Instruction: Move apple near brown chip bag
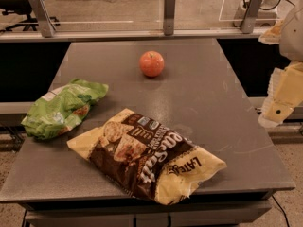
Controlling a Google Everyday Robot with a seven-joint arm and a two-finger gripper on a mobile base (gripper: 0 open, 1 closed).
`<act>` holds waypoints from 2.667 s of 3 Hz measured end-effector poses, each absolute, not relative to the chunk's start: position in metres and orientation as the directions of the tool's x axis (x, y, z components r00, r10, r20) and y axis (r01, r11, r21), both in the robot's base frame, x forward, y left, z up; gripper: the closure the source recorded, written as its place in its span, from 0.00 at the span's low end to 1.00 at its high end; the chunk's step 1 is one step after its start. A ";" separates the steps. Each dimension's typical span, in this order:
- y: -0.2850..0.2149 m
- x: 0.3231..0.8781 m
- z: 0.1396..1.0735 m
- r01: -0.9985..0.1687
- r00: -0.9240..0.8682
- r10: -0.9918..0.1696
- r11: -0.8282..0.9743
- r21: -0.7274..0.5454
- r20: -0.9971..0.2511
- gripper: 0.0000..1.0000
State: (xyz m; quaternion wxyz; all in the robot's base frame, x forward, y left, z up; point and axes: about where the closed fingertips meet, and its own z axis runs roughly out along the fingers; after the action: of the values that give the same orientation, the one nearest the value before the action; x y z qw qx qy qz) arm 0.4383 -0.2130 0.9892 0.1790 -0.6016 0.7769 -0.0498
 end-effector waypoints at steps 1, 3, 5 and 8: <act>-0.213 0.438 0.989 -0.917 -0.212 -0.953 0.271 -0.294 -0.219 0.00; -0.163 0.527 0.975 -0.930 -0.096 -0.945 0.197 -0.310 -0.313 0.00; -0.101 0.635 0.943 -0.933 -0.061 -0.868 0.225 -0.280 -0.492 0.00; -0.042 0.708 0.875 -0.968 -0.092 -0.822 0.205 -0.142 -0.561 0.00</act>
Offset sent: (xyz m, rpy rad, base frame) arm 0.0893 0.0456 -0.0224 0.0258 0.0051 0.1376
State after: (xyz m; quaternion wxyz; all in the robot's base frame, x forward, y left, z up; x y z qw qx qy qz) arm 0.7079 -0.0421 0.8754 0.2729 -0.6160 0.7268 0.1337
